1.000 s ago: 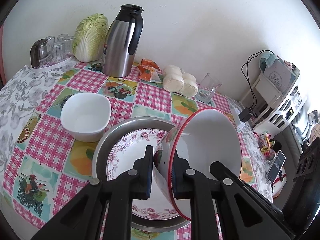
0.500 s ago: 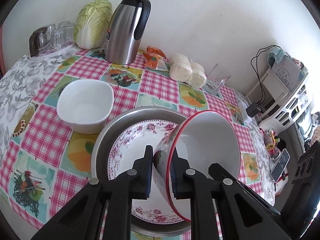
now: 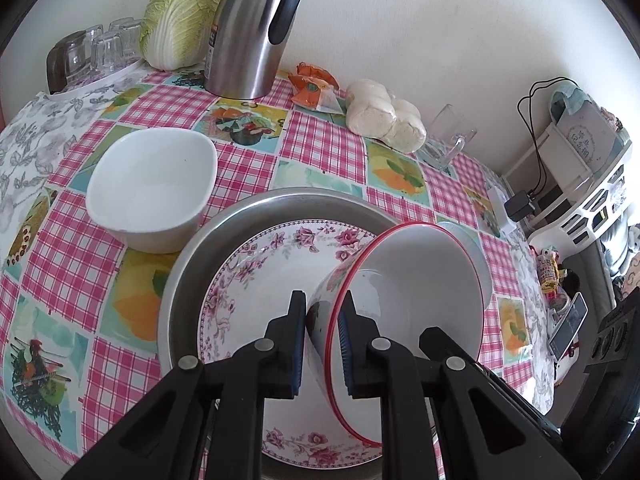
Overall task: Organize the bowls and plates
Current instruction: 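Lower the red-rimmed bowl onto the floral plate in the basin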
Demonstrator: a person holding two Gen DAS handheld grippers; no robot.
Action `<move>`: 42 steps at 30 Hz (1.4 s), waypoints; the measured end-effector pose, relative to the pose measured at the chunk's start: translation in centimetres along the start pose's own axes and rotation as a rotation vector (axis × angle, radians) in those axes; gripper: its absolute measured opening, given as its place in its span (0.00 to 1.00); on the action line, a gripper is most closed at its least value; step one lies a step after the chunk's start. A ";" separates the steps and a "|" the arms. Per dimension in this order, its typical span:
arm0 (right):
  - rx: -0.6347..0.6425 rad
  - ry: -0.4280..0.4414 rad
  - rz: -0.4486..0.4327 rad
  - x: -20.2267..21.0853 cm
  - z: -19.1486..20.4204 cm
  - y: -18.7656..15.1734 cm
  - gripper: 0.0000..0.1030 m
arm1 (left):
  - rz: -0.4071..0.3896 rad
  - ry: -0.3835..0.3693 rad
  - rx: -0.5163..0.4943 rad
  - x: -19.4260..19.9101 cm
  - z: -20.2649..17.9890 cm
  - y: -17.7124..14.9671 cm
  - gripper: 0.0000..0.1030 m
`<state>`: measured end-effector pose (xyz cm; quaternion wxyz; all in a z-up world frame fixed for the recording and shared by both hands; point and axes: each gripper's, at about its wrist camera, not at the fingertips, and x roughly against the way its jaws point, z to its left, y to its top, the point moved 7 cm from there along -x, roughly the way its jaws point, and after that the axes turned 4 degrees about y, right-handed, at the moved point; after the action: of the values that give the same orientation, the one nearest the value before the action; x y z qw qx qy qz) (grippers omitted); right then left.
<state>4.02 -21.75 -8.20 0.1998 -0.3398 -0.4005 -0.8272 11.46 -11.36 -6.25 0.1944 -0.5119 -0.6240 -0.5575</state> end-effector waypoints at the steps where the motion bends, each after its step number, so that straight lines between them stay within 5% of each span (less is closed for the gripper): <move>1: -0.002 -0.001 0.001 0.0 -0.1 0.0 0.10 | 0.002 -0.001 0.001 -0.1 0.0 0.0 0.15; 18: -0.002 -0.018 0.003 -0.4 0.0 0.1 0.13 | 0.029 -0.018 0.048 -1.0 0.4 0.0 0.15; 42: -0.033 0.018 0.004 -1.0 0.3 -0.1 0.29 | 0.045 -0.042 0.106 -1.6 0.9 0.1 0.25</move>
<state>4.74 -21.44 -8.82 0.1994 -0.3365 -0.3844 -0.8362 12.50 -11.22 -7.76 0.2204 -0.5262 -0.6450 -0.5085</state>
